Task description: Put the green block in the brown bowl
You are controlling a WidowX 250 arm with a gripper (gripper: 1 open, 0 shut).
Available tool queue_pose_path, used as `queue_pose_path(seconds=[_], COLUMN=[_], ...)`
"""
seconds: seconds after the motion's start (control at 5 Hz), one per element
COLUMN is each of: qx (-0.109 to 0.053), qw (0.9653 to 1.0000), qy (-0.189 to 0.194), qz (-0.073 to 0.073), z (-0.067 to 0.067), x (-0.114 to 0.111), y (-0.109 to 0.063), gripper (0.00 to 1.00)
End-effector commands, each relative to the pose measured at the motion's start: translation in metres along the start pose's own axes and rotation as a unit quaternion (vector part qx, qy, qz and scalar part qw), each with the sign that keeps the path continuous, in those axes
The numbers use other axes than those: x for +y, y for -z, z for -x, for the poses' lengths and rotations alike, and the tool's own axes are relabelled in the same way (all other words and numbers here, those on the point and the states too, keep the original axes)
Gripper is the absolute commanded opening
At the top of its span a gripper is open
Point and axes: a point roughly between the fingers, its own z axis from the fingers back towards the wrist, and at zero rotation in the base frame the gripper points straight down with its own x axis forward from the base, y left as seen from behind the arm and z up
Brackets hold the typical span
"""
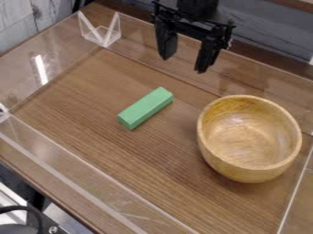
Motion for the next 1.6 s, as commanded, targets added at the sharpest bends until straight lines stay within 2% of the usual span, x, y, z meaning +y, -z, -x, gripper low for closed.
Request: queue_pose_path(seconds=[0.0, 0.2, 0.4, 1.4], qx=[0.003, -0.006, -0.009, -0.009], qw=[1.0, 0.9998, 0.9984, 0.994], qy=[0.006, 0.02, 0.055, 0.108], qz=[0.0, 0.0, 0.001, 0.014], z=[0.004, 0.013, 0.018, 0.025], x=[0.002, 0.008, 0.015, 0.028], y=[0.008, 0.02, 0.025, 0.049], gripper=[1.0, 1.0, 1.0, 1.0])
